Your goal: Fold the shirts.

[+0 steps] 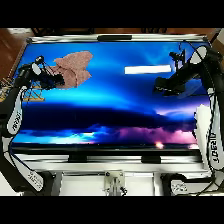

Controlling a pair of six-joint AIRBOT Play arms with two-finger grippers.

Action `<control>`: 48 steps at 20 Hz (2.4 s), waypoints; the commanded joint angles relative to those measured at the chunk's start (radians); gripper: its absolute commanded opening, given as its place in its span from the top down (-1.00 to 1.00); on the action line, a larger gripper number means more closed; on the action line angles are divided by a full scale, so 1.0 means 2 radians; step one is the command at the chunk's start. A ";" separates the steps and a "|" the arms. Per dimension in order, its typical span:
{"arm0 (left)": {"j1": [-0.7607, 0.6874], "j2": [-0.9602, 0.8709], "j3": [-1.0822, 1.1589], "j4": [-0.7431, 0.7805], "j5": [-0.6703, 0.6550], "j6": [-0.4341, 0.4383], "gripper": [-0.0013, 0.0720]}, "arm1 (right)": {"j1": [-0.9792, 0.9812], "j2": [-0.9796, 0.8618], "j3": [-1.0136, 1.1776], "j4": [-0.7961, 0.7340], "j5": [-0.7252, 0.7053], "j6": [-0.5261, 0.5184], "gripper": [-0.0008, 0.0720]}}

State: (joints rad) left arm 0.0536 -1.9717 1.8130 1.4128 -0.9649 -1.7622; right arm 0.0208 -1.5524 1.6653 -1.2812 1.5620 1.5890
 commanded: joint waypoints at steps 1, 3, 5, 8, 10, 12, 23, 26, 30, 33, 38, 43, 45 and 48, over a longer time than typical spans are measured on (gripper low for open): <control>-0.002 -0.017 0.004 -0.011 0.038 -0.027 0.42 | 0.000 0.000 0.000 0.000 0.000 0.000 -0.63; -0.002 -0.015 0.012 -0.035 0.039 -0.006 0.89 | 0.000 0.000 0.000 0.005 -0.018 0.000 -0.63; -0.009 -0.007 0.049 -0.072 0.039 0.062 0.89 | 0.000 0.000 0.001 0.009 -0.038 0.000 -0.63; -0.036 0.037 0.141 -0.079 0.047 0.112 0.89 | 0.000 0.000 0.016 0.007 -0.048 0.000 -0.63; -0.064 0.108 0.160 -0.080 0.079 0.131 0.89 | 0.000 0.007 0.054 -0.002 -0.047 0.000 -0.63; -0.097 0.202 0.146 -0.082 0.083 0.132 0.89 | 0.000 0.029 0.102 -0.023 -0.047 0.000 -0.63; -0.303 0.485 -0.084 -0.073 -0.122 0.073 0.89 | 0.000 0.277 0.185 -0.056 0.061 0.034 -0.62; -0.378 0.477 -0.228 -0.073 -0.026 0.027 0.89 | 0.000 0.298 0.154 -0.056 0.144 0.032 -0.50; -0.431 0.437 -0.350 -0.076 0.072 -0.031 0.89 | 0.000 0.301 0.102 -0.055 0.140 0.034 -0.51; -0.411 0.428 -0.332 -0.077 0.039 -0.032 -0.85 | 0.000 0.301 0.032 -0.040 0.116 0.036 -0.53; -0.280 0.432 -0.217 -0.047 -0.192 0.027 -0.96 | 0.000 0.278 -0.059 -0.016 0.131 -0.021 -0.92; -0.128 0.472 -0.284 -0.045 -0.315 0.055 -0.95 | -0.017 0.274 -0.188 -0.113 0.120 -0.038 -0.90; -0.108 0.500 -0.383 -0.048 -0.292 0.070 -0.48 | -0.027 0.274 -0.260 -0.106 0.109 -0.058 -0.90; -0.097 0.505 -0.500 -0.088 -0.251 0.093 -0.71 | -0.050 0.274 -0.355 -0.061 0.079 -0.089 -0.90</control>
State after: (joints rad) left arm -0.1898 -0.9867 1.0058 1.2968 -1.5013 -1.6302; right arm -0.0456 -1.0039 1.1255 -1.4609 1.7668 1.4723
